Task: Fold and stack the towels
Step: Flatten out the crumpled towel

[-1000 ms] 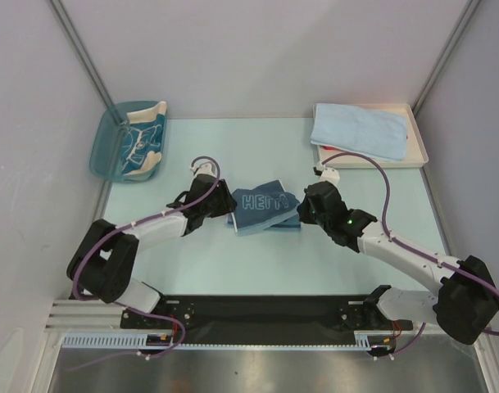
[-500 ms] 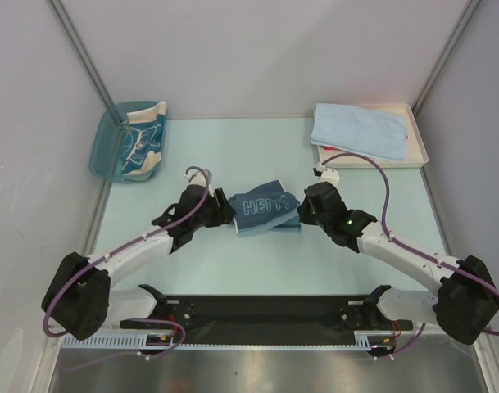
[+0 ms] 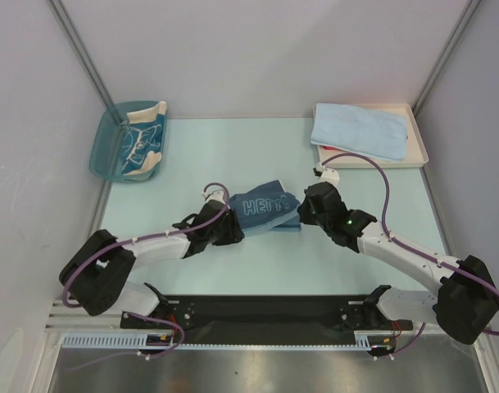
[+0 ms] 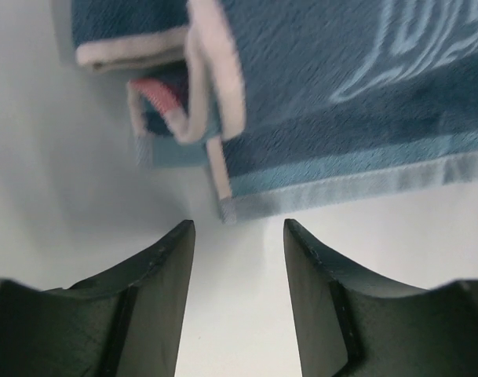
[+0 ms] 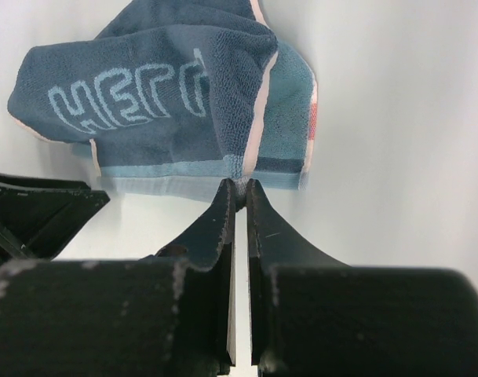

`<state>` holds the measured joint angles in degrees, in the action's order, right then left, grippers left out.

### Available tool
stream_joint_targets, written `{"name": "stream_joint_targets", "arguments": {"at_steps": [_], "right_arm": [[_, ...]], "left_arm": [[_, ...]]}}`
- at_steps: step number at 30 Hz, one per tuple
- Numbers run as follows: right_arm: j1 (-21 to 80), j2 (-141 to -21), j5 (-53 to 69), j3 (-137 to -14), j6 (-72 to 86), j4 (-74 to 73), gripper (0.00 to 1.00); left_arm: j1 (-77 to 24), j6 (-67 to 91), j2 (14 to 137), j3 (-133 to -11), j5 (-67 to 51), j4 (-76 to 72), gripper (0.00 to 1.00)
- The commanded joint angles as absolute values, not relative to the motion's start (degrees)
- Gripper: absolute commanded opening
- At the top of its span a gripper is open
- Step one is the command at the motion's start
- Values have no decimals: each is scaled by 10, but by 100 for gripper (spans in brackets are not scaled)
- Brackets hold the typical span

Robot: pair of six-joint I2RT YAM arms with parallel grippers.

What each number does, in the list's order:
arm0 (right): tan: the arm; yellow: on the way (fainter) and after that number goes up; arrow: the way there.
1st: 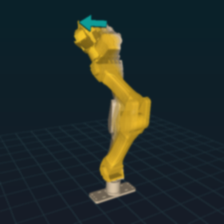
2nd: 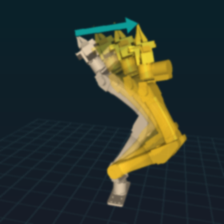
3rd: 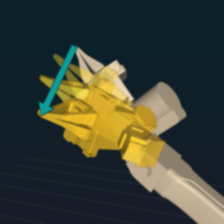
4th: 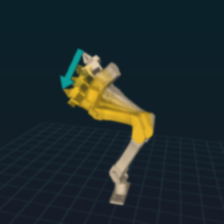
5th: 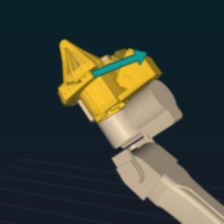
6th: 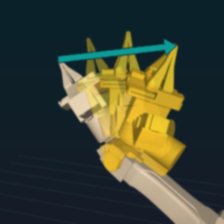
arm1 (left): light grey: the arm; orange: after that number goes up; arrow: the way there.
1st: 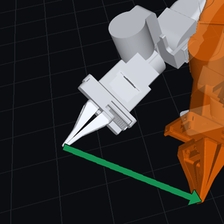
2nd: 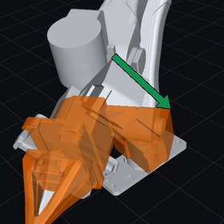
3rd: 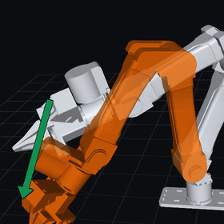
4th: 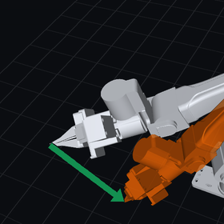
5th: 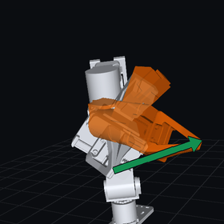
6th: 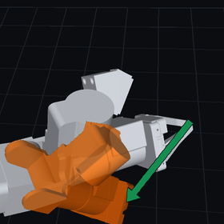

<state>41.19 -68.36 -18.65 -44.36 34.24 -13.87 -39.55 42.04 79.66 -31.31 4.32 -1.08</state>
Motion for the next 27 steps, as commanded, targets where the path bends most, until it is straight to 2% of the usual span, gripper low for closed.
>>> {"name": "stream_joint_targets", "arguments": {"at_steps": [1, 5, 10, 13, 16, 22, 23, 27], "right_arm": [[416, -679, -200, -441, 337, -131, 0], [415, -677, -199, -440, 339, -130, 0], [415, -673, -200, -440, 338, -130, 0], [415, -671, -199, -439, 338, -131, 0], [415, -670, -200, -438, 338, -130, 0], [415, -667, -199, -434, 338, -131, 0], [414, -666, -200, -434, 337, -132, 0], [414, -657, -200, -437, 334, -138, 0]], "left_arm": [[-399, 434, 824, -338, 47, -42, 55], [-400, 440, 845, -334, 49, -47, 53], [-401, 444, 852, -326, 55, -47, 46], [-401, 446, 859, -321, 57, -48, 39], [-401, 444, 869, -321, 55, -53, 25], [-401, 436, 866, -329, 54, -48, 8], [-401, 432, 863, -336, 55, -43, 2], [-401, 417, 829, -351, 55, -16, 0]]}}
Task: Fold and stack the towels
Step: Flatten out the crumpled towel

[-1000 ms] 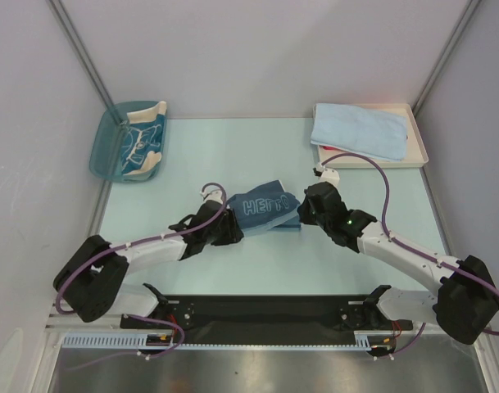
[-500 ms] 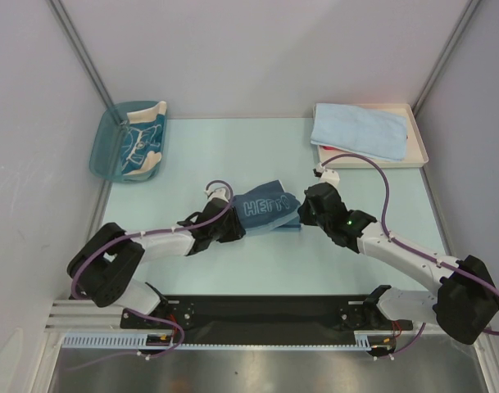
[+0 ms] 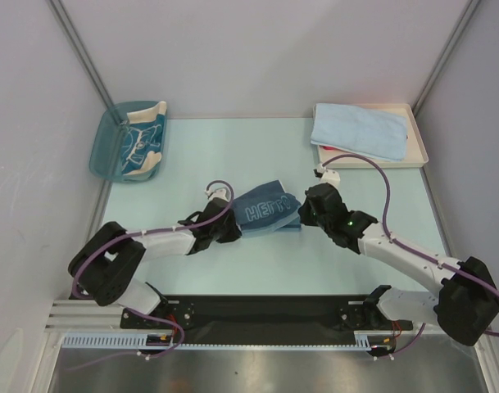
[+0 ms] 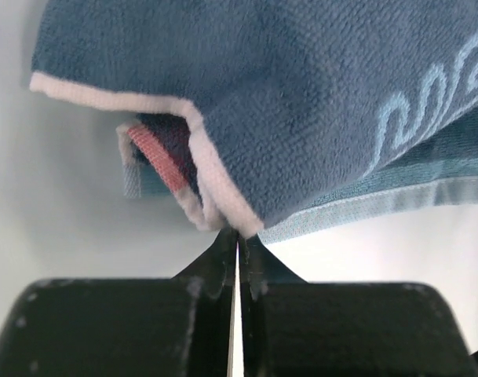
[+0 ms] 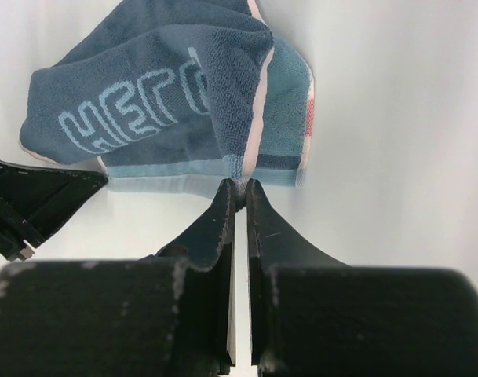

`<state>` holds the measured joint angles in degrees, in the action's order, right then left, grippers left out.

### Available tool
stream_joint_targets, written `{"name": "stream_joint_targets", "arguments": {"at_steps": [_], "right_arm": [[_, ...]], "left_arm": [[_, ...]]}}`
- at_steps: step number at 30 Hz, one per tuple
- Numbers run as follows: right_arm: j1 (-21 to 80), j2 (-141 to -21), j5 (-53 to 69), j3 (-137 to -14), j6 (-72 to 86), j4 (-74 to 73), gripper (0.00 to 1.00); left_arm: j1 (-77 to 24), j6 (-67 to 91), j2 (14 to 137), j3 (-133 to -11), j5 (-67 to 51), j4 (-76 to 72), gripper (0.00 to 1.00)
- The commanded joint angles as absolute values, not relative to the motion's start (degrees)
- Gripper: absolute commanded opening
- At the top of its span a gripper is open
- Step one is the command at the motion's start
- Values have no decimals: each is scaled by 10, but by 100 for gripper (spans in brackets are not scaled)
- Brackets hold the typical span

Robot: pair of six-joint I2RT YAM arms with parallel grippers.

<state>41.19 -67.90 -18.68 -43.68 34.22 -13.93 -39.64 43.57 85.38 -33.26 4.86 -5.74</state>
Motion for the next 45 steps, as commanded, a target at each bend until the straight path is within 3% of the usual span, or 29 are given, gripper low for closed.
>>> {"name": "stream_joint_targets", "arguments": {"at_steps": [1, 8, 16, 28, 45], "right_arm": [[411, -655, -200, -438, 333, -140, 0], [396, -625, -178, -469, 307, -159, 0], [396, -580, -135, -514, 251, -161, 0], [417, -527, -80, -674, 167, -216, 0], [444, -540, -37, -910, 110, -265, 0]], "left_arm": [[-401, 414, 803, -355, 54, -5, 0], [-401, 383, 652, -407, 68, 104, 0], [-402, 339, 561, -496, 74, 211, 0], [-425, 262, 516, -668, 47, 300, 0], [-457, 226, 487, -874, -54, 302, 0]]}}
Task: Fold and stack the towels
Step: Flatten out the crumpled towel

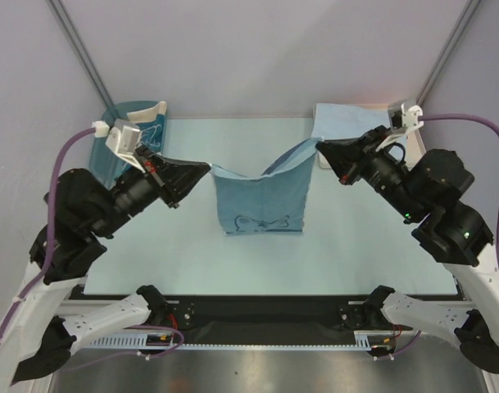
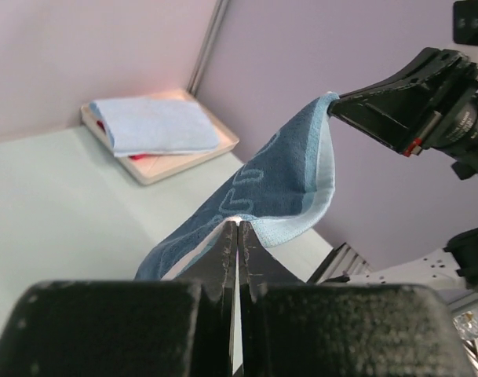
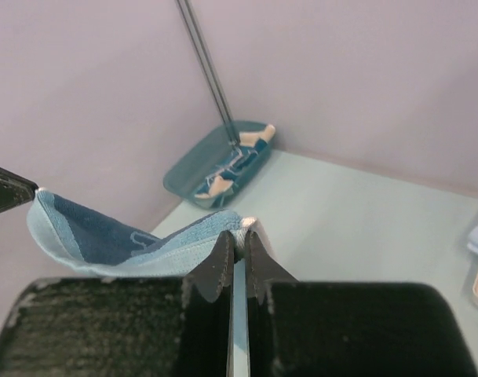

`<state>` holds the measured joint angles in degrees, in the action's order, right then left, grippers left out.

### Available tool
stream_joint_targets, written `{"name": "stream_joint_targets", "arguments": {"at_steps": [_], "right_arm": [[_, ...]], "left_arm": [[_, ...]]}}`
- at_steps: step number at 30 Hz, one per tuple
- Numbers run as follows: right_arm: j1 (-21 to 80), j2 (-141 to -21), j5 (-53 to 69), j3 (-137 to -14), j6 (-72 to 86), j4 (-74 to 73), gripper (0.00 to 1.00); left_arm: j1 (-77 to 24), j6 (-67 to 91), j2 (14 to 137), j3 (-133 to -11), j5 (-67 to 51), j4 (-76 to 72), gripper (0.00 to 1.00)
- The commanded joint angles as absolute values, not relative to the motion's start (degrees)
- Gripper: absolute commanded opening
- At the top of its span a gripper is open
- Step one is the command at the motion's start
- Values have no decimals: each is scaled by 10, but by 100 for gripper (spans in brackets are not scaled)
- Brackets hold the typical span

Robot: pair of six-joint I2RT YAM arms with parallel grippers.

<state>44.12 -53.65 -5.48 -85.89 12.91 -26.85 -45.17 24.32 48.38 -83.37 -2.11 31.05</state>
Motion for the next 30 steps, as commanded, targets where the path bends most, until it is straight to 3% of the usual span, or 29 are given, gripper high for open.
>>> {"name": "stream_joint_targets", "arguments": {"at_steps": [1, 9, 16, 21, 25, 30], "right_arm": [[445, -546, -34, -920, 107, -266, 0], [445, -577, -27, -998, 105, -264, 0], [439, -636, -54, -954, 102, -235, 0], [339, -714, 80, -896, 154, -167, 0], [258, -854, 183, -875, 190, -85, 0], [207, -1023, 229, -961, 226, -33, 0]], "left_arm": [[-457, 225, 494, -893, -56, 304, 0], [-457, 231, 514, -948, -62, 295, 0], [-444, 243, 558, -902, -17, 259, 0], [-323, 306, 621, -814, -127, 156, 0], [-228, 331, 741, -771, -178, 77, 0], [-147, 338, 898, -843, -192, 19, 0]]}}
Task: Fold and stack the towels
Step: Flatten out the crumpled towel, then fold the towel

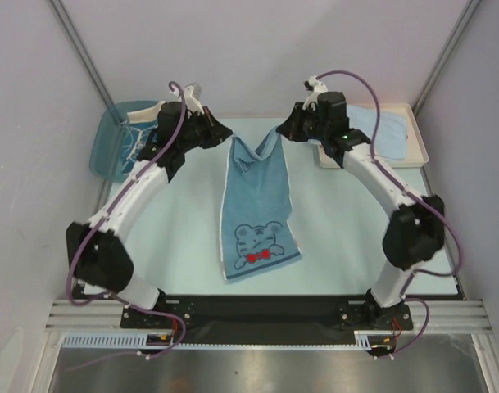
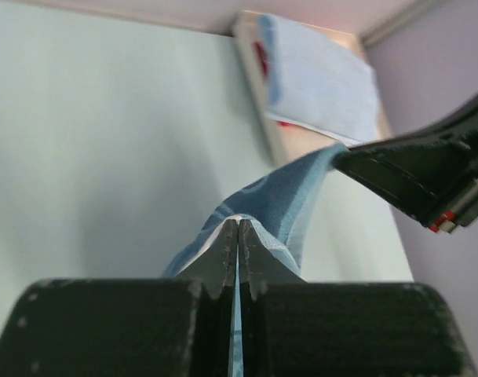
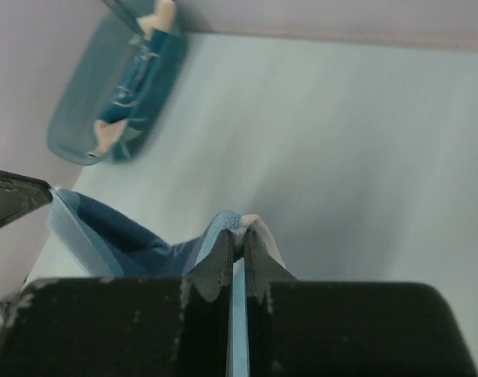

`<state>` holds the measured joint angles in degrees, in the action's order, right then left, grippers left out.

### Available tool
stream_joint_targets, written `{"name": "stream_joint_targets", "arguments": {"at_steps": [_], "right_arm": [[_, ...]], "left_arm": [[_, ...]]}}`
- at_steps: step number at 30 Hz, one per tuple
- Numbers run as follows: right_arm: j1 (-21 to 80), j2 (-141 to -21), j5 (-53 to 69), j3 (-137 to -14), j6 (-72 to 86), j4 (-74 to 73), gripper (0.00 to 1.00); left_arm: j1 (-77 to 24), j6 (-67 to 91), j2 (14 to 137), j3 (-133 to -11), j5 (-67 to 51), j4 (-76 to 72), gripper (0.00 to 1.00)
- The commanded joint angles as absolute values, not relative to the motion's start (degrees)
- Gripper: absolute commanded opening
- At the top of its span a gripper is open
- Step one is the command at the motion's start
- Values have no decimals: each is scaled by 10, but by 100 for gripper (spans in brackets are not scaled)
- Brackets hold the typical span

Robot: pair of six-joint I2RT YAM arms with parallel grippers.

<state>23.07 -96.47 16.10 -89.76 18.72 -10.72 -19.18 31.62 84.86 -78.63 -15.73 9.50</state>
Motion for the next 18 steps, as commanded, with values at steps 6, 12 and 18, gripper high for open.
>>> {"name": "stream_joint_targets", "arguments": {"at_steps": [6, 12, 18], "right_arm": [[171, -1188, 255, -1104, 252, -33, 0], [163, -1250, 262, -1131, 257, -40, 0], [155, -1222, 251, -1052, 269, -39, 0]], "left_arm": [[-98, 330, 1060, -955, -215, 32, 0], [-91, 337, 1110, -933, -226, 20, 0], [-90, 352, 1106, -883, -243, 15, 0]]}}
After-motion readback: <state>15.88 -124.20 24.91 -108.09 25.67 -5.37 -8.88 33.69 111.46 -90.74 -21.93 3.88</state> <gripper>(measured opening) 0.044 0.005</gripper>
